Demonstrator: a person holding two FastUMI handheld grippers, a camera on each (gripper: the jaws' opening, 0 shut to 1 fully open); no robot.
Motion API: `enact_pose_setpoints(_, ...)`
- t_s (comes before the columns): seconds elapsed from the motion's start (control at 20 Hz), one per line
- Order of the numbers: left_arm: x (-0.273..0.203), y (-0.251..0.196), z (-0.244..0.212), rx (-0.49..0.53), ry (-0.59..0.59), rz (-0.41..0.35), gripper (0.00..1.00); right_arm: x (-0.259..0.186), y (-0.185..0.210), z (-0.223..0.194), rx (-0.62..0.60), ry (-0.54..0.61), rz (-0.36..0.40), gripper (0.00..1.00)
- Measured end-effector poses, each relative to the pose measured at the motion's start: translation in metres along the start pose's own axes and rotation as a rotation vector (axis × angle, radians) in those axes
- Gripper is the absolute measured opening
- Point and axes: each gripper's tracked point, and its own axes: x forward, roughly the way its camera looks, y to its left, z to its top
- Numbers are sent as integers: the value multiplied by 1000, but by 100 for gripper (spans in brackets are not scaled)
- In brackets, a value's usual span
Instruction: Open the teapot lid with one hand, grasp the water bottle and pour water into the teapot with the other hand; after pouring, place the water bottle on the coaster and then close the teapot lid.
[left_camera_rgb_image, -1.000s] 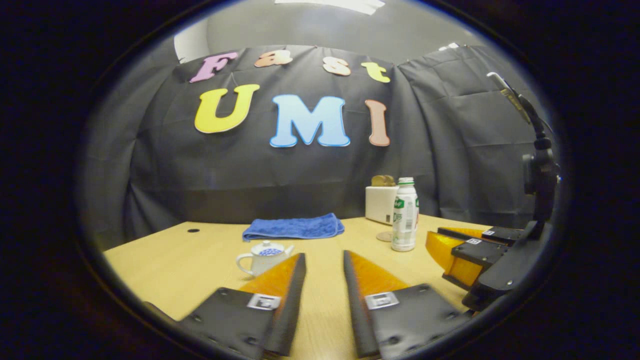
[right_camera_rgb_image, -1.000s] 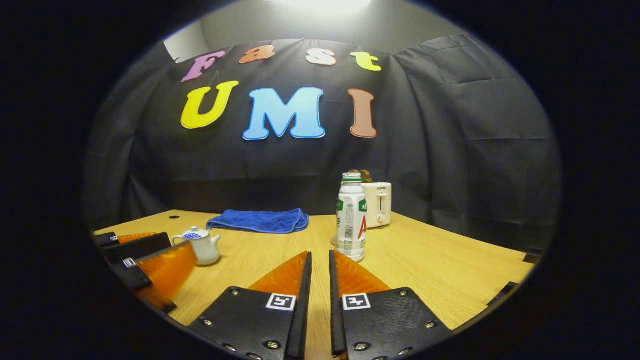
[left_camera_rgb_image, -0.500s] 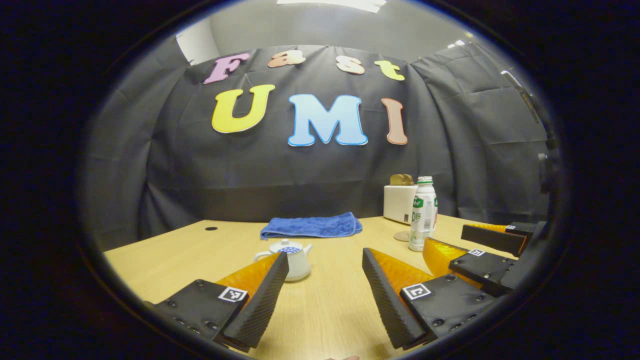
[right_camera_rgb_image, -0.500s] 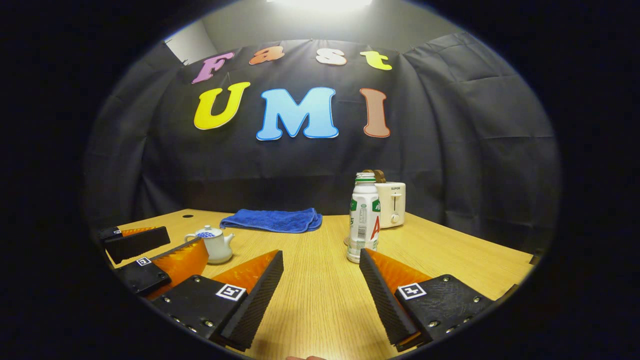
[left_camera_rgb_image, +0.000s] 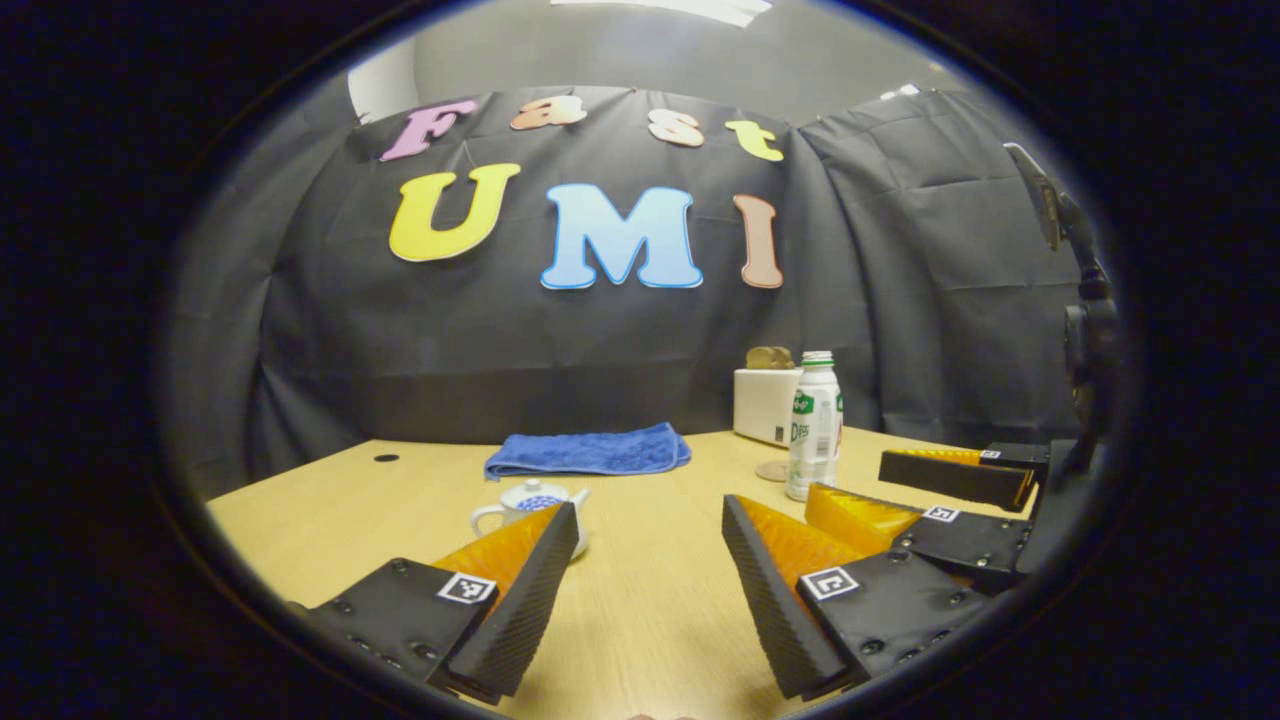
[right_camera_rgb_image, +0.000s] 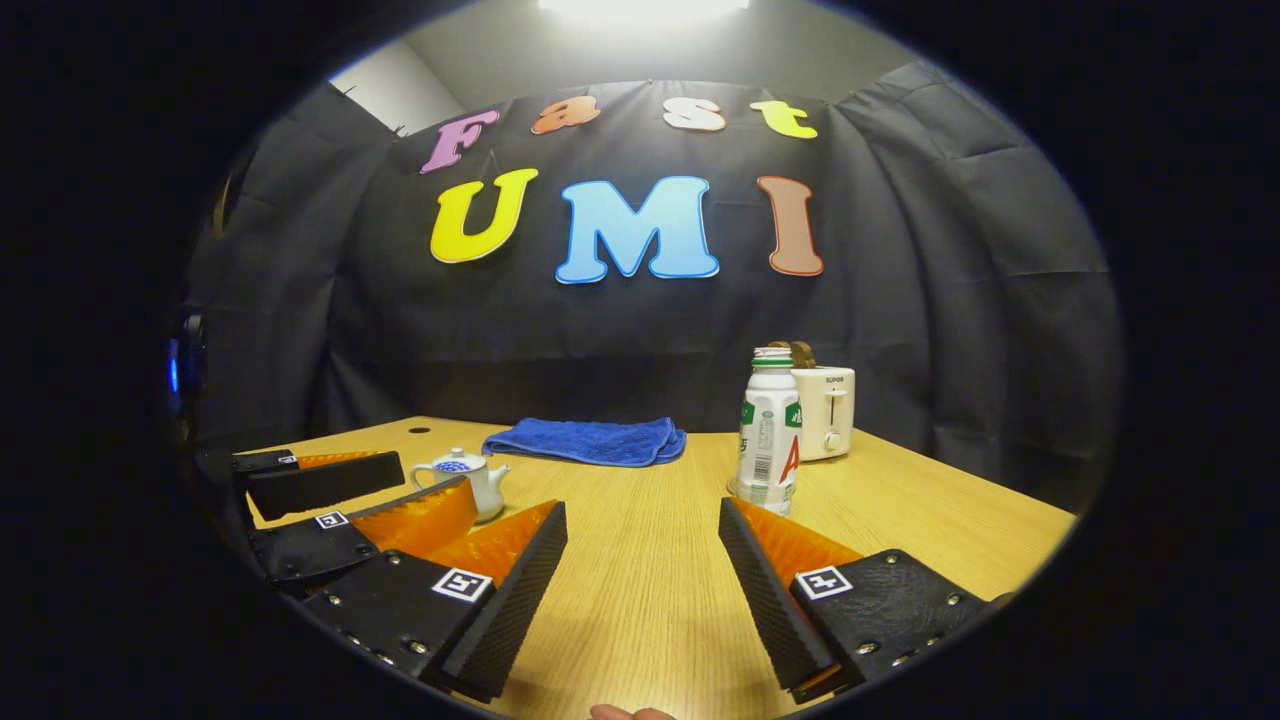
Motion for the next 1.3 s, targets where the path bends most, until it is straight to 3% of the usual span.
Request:
enact_pose_setpoints(0.15, 1, 4, -1, 2, 5, 22, 100, -1, -3, 2, 29, -5, 1, 95)
enact_pose_setpoints(0.35, 6, 26, -2, 7, 10, 140, 100, 8, -23, 0, -13, 4, -74, 95)
enact_pose_setpoints(0.4, 6, 27, -2, 7, 11, 147, 100, 8, -21, 1, -1, 2, -62, 95)
enact_pose_setpoints(0.7, 16, 43, -4, 0, 17, 145, 100, 17, -13, -3, -5, 29, 31, 95)
enact_pose_setpoints(0.9, 33, 53, -13, 1, 54, 133, 100, 26, -11, -6, 5, 59, 50, 95)
enact_pose_setpoints(1.3, 27, 36, -1, -20, 5, 112, 100, 32, -19, 4, -3, -8, 3, 95)
